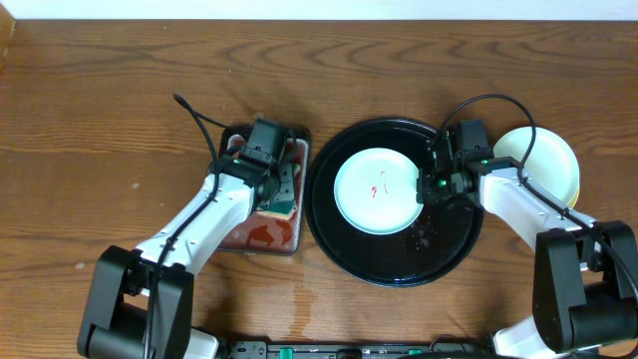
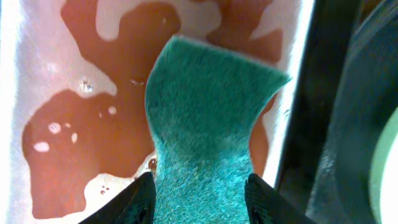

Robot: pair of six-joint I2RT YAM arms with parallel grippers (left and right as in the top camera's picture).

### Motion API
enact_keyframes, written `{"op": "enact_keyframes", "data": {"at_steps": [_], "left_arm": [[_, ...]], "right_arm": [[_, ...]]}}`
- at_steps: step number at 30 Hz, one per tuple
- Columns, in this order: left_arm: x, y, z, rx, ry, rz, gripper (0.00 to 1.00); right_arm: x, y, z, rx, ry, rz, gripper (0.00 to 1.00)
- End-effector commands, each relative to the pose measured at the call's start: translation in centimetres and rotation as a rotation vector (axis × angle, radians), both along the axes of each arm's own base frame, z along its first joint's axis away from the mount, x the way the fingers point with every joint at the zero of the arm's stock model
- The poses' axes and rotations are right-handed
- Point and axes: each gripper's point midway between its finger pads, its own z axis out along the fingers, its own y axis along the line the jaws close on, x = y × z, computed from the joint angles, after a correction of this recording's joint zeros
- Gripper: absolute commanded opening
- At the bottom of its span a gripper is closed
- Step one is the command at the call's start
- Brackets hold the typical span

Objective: Clean dirty plates on tray and stack at the side

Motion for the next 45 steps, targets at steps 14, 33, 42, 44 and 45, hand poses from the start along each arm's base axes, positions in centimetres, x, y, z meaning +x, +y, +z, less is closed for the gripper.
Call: {"op": "enact_keyframes", "data": {"at_steps": [14,33,42,44,45], "left_arm": [[-1.4,1.5,-5.0,0.091,0.101,-0.006,0.07],[-0.6,2.6,-1.2,0.129,0.003,0.013,0.52],[-0.3,1.3,-3.1,0.072,0.031,-0.001,0.46],[-0.5,1.3,-3.9,0.081,0.054,-0.001,0.40],[-0.6,1.4,-4.2,0.084,0.064,-0.002,0.36]], "right_arm": [[-0.4,0.3,0.3,-0.004,-0.002,0.017,0.01],[-0.4,0.3,0.3,-0.005,0.001,0.017,0.01],[-0.5,0.3,0.3,-0.005,0.001,0.017,0.01],[-0.5,0.3,0.3,-0.005,0.002,0.017,0.01],[-0.5,0.3,0.3,-0.005,0.002,0.017,0.01]]}}
